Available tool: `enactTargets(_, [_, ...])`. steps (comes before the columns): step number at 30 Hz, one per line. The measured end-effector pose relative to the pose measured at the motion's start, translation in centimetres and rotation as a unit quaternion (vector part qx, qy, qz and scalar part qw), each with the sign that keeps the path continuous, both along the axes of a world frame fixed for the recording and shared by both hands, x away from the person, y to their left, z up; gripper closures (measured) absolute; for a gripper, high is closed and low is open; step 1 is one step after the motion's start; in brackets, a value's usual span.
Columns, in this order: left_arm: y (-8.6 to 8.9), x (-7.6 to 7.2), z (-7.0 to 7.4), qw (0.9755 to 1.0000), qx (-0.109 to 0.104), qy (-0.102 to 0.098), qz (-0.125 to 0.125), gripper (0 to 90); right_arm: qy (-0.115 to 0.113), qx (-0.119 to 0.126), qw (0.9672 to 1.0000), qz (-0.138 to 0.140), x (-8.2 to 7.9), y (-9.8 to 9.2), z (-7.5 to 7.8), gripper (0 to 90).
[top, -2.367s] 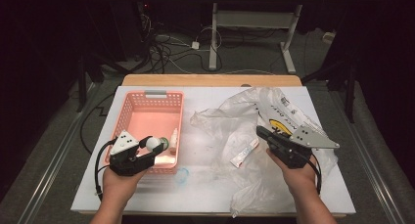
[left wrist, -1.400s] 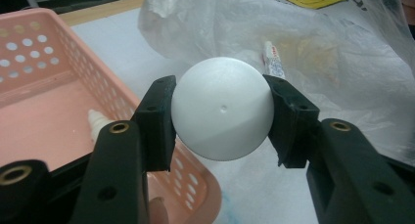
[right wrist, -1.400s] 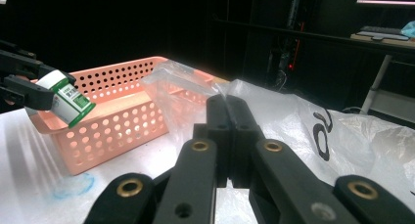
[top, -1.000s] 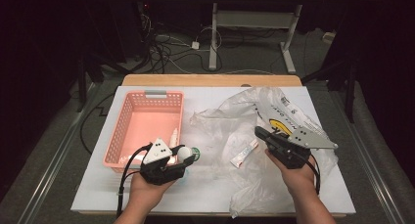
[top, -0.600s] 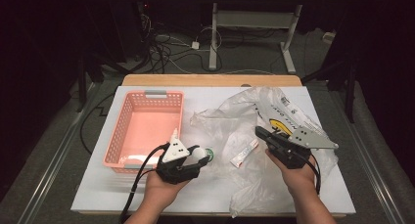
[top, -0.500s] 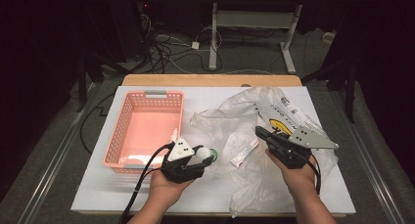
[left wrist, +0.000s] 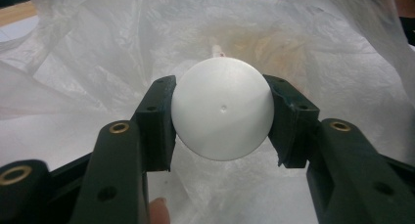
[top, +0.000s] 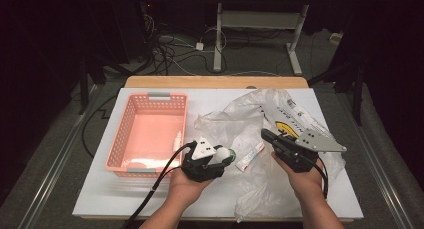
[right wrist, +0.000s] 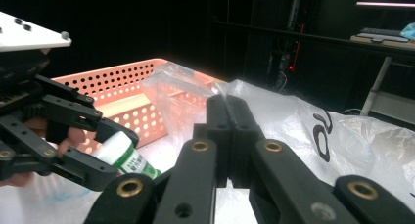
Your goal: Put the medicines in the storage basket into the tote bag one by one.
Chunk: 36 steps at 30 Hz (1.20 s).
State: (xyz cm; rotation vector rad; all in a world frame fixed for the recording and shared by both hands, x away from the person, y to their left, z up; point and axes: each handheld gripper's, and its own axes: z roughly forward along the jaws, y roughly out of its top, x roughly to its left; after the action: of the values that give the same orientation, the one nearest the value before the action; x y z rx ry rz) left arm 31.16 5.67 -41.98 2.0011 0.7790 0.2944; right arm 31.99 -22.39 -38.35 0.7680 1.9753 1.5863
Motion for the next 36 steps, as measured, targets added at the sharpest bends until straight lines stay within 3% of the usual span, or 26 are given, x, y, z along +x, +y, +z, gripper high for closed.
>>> enactTargets(22, [-3.8,4.7,-2.1,0.9996,0.019,-0.003,0.022,49.2,0.004,0.005,1.0000,-0.001,0.3,-0.1,-0.2,90.0])
enactTargets(36, [-7.0,6.7,-3.5,0.9991,0.031,-0.014,0.025,49.1,0.009,0.006,0.9999,-0.003,0.5,-0.2,-0.3,90.0])
